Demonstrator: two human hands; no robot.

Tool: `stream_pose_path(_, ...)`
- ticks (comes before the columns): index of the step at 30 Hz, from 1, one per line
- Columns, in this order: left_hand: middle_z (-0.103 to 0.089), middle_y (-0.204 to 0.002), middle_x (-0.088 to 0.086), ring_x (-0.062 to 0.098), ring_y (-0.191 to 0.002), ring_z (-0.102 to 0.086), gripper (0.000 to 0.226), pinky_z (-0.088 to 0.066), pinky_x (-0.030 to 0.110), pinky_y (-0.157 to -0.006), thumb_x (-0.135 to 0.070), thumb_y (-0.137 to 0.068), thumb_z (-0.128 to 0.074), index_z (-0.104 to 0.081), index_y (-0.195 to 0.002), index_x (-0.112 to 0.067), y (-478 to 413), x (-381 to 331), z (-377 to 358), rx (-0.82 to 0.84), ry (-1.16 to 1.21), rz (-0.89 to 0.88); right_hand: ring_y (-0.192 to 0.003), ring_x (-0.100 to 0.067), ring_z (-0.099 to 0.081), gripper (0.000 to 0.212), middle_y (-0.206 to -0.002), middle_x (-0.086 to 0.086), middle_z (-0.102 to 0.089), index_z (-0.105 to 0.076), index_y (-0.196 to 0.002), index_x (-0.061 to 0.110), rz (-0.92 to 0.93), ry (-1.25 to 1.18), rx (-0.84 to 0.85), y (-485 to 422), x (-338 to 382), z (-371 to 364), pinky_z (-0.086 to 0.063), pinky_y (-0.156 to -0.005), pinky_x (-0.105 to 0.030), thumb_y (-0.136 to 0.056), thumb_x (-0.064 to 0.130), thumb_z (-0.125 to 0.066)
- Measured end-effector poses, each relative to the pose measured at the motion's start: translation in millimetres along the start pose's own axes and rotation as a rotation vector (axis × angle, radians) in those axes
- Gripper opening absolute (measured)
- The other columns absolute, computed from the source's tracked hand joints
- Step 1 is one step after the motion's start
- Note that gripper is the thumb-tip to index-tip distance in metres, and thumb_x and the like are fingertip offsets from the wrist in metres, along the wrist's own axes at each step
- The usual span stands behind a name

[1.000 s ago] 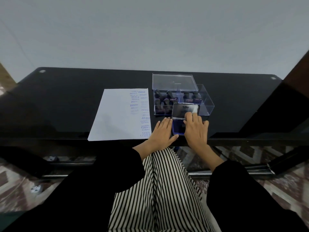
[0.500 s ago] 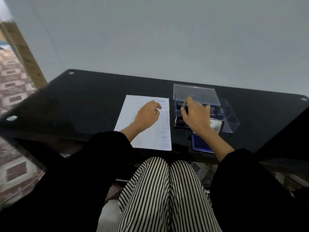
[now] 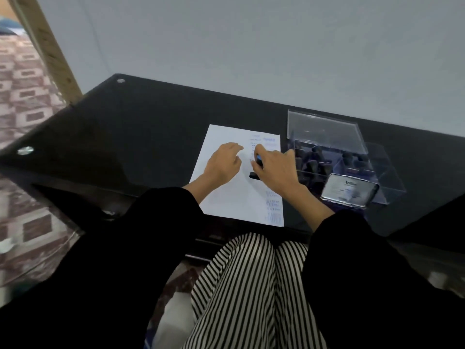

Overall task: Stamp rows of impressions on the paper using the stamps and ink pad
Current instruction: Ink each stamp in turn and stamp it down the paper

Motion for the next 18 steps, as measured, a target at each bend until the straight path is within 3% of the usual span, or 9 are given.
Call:
stream_pose_path(6, -0.02, -0.156, 0.007, 0.025, -0.146, -0.011, 0.046, -0.011, 0.041, -0.117, -0.023, -0.101, -0.03, -0.03, -0.146, -0.012, 1, 18, -29, 0.09, -0.161, 0.012, -0.066, -0.023, -0.054, 0.018, -0.078, -0.001, -0.063, -0.048, -0.094, 0.014, 0.009, 0.029, -0.051, 7, 1, -17, -0.02, -0.068, -0.032, -0.097, 0.027, -0.036)
stream_pose_path(18, -0.013, -0.158, 0.005, 0.024, -0.147, -0.007, 0.048, -0.005, 0.04, -0.118, -0.027, -0.102, -0.024, -0.021, -0.148, -0.014, 5, 21, -37, 0.095, -0.261, -0.003, -0.057, -0.019, -0.044, 0.008, -0.066, 0.001, -0.051, -0.049, -0.081, 0.014, -0.018, -0.12, -0.266, 28, 0, -19, -0.024, -0.059, -0.03, -0.087, 0.012, -0.054)
Point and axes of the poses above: each hand's wrist, its own y-axis away from the middle knuckle, its own z-axis out of the back of the hand, x = y × z, the point moved 10 cm from there along -y, towards the middle knuckle
